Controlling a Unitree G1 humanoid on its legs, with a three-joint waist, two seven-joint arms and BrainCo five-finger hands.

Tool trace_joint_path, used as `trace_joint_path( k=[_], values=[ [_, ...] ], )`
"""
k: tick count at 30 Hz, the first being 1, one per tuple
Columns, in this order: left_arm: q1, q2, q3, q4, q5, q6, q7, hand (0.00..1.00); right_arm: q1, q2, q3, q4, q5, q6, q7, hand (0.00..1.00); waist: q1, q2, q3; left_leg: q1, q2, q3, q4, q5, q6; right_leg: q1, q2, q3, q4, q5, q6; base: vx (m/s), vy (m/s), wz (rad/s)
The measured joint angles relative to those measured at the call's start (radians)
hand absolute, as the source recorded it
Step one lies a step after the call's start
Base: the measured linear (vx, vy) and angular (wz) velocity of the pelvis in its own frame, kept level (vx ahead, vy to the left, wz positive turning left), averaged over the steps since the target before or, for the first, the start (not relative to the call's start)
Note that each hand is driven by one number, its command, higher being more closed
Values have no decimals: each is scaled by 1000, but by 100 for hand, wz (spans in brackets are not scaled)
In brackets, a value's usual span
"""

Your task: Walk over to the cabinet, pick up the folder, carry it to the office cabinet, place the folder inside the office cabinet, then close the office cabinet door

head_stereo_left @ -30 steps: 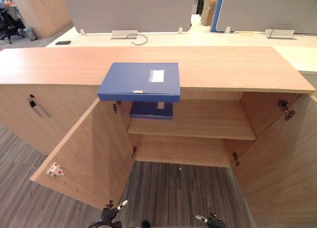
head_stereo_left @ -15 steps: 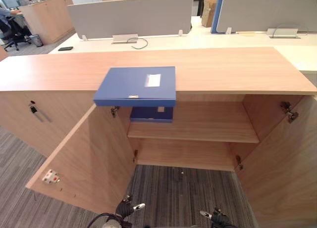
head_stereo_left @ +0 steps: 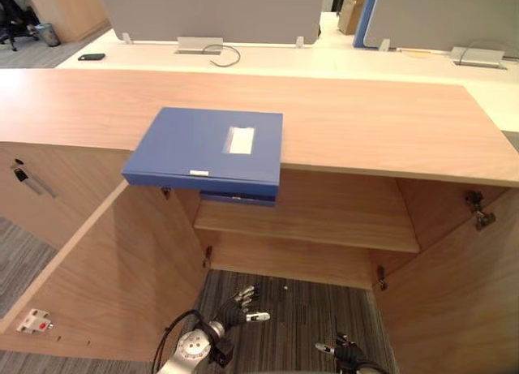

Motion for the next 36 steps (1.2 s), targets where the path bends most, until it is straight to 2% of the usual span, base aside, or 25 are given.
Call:
trace_joint_path(
  k=[1,2,3,4,7,9,11,14,18,20,24,25,26,27,29,33,36],
  values=[
    [-2,7,0,-16,0,0,-9,0,-1,-2,8,-1,0,0,2,0,5,-12,4,-21,-7,17,64,-5,-4,11,-13,10,-54,37,-8,-229,8,-6],
    [-13,16,-7,-41,1,1,-18,0,-18,-15,15,0,-1,1,5,0,11,-30,22,-72,-14,54,202,-40,12,18,-39,13,-44,33,-41,-207,6,-14],
    [-15,4,-24,-49,1,3,-26,0,-19,-34,14,3,-5,4,6,0,10,8,19,-93,11,58,248,-77,35,22,-18,14,-47,31,-41,-143,27,-15],
    [-12,5,-39,-69,5,4,-40,0,-20,-53,14,6,-12,5,5,0,7,30,13,-94,17,58,239,-98,45,22,-11,16,-52,31,-41,-8,46,-10],
    [-12,41,-50,-187,1,6,-72,0,-24,-66,13,24,-18,12,8,0,5,47,6,2,10,58,-6,-90,32,5,-4,24,-58,34,-34,39,66,-5],
    [-23,63,-67,-236,-8,6,-83,0,-36,-66,3,51,-18,12,9,0,2,47,6,40,4,57,-92,-83,19,5,-5,22,-70,39,-28,44,83,3],
    [-25,81,-84,-278,-22,6,-93,0,-39,-67,-4,59,-18,11,9,0,3,49,5,60,-9,56,-140,-66,12,9,-14,22,-86,46,-18,47,119,4],
    [-25,112,-106,-347,-54,5,-103,0,-39,-66,-5,60,-19,11,17,0,3,51,5,90,-37,56,-208,-22,23,14,-37,22,-99,56,-7,13,94,3],
    [-32,169,-152,-410,-152,12,-138,0,-43,-60,-6,78,-27,11,27,0,2,55,4,152,-46,56,-300,10,25,55,-38,22,-147,85,-1,-42,73,-1],
    [-40,223,-176,-449,-203,15,-159,0,-45,-60,-5,78,-40,11,29,0,2,56,5,154,-47,57,-322,25,26,54,-37,22,-166,102,0,-84,46,-1],
    [-181,446,-300,-544,-319,51,-215,0,-43,-61,-5,77,-59,10,39,0,9,57,4,158,-47,58,-345,42,26,62,-35,24,-195,127,-1,-112,27,0],
    [-237,512,-343,-573,-343,58,-235,0,-44,-61,-5,76,-59,10,42,0,9,57,3,152,-47,58,-345,44,26,60,-35,24,-197,130,-1,-106,17,0],
    [-344,616,-423,-621,-402,70,-275,0,-43,-61,-5,74,-63,11,48,0,12,58,-5,141,-47,61,-345,47,26,49,-35,24,-202,136,-2,-87,18,-2],
    [-393,660,-454,-642,-422,76,-291,0,-42,-61,-4,74,-66,11,51,0,14,59,-8,138,-47,64,-346,49,26,46,-35,24,-205,139,-3,-63,18,-6],
    [-587,800,-552,-717,-517,91,-366,0,-37,-61,-3,52,-103,11,68,0,20,62,-13,127,-47,75,-348,54,24,44,-34,26,-223,154,-2,-30,23,-8],
    [-753,888,-571,-797,-608,90,-407,0,-31,-57,5,35,-135,10,80,0,21,69,-24,125,-47,81,-351,55,24,43,-35,27,-228,155,-1,13,11,-1],
    [-803,913,-539,-866,-670,85,-425,0,-19,-45,6,22,-135,8,89,0,25,74,-39,124,-47,88,-351,55,23,44,-35,26,-230,155,-2,52,17,1]
  ],
)
